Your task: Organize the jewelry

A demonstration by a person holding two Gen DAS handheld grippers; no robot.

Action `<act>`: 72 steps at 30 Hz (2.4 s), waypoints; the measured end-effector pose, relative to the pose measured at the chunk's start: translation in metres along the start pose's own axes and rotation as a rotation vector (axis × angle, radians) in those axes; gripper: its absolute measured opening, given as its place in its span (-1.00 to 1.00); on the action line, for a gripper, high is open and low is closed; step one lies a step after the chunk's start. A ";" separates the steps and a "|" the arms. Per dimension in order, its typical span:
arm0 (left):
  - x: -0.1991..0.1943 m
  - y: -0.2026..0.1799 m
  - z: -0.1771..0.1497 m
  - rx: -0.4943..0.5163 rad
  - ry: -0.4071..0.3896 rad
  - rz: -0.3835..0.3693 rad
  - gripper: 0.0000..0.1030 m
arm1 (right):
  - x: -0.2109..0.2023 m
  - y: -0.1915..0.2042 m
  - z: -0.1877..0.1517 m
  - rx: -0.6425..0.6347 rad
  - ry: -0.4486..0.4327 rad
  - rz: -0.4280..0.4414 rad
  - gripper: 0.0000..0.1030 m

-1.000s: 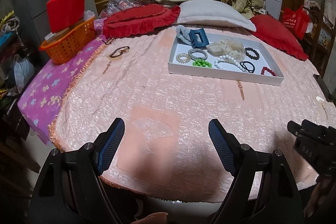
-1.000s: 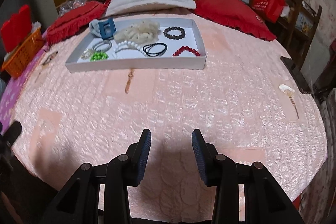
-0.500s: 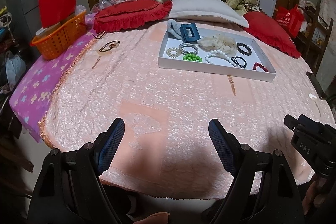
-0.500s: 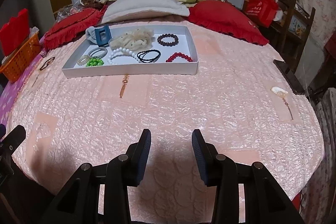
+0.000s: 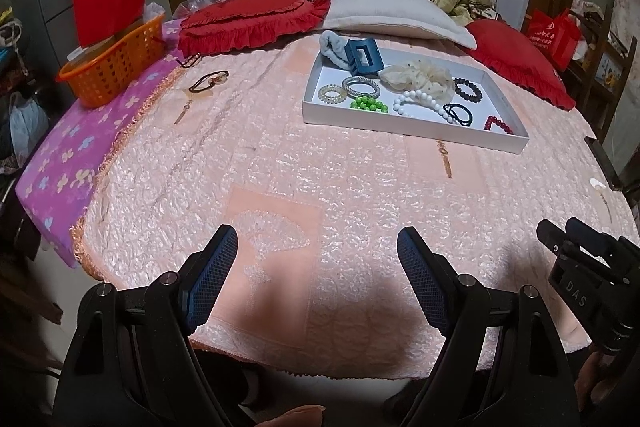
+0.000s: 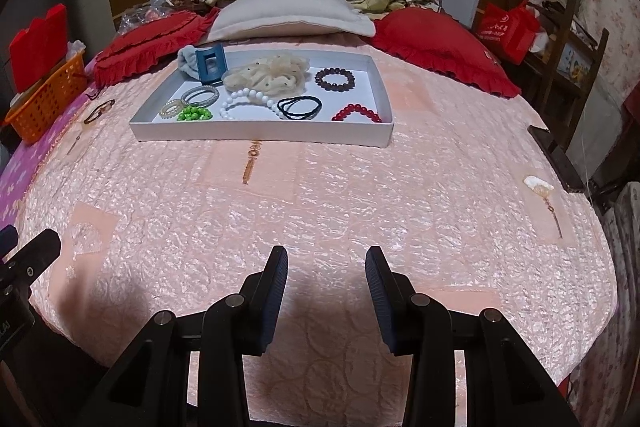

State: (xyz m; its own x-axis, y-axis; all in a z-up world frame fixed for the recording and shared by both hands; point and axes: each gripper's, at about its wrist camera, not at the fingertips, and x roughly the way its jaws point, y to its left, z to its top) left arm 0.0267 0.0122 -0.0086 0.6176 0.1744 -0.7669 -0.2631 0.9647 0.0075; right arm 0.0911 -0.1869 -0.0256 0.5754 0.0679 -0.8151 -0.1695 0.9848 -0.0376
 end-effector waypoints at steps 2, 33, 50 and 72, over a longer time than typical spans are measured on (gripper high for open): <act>0.000 0.000 0.000 0.002 -0.001 -0.002 0.60 | 0.001 0.001 0.000 -0.001 0.005 0.003 -0.25; -0.007 0.004 0.000 -0.020 -0.070 -0.012 0.60 | 0.001 0.004 -0.005 0.010 -0.025 0.013 -0.25; -0.004 0.003 -0.002 -0.008 -0.054 -0.011 0.60 | -0.001 0.009 -0.006 -0.003 -0.021 0.009 -0.25; 0.013 0.001 -0.005 -0.010 0.031 -0.037 0.60 | 0.007 0.010 -0.009 -0.004 0.007 0.020 -0.24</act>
State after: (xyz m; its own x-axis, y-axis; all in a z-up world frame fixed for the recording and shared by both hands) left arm 0.0312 0.0142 -0.0220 0.6036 0.1321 -0.7863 -0.2479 0.9684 -0.0275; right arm 0.0859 -0.1785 -0.0366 0.5666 0.0863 -0.8194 -0.1840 0.9826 -0.0238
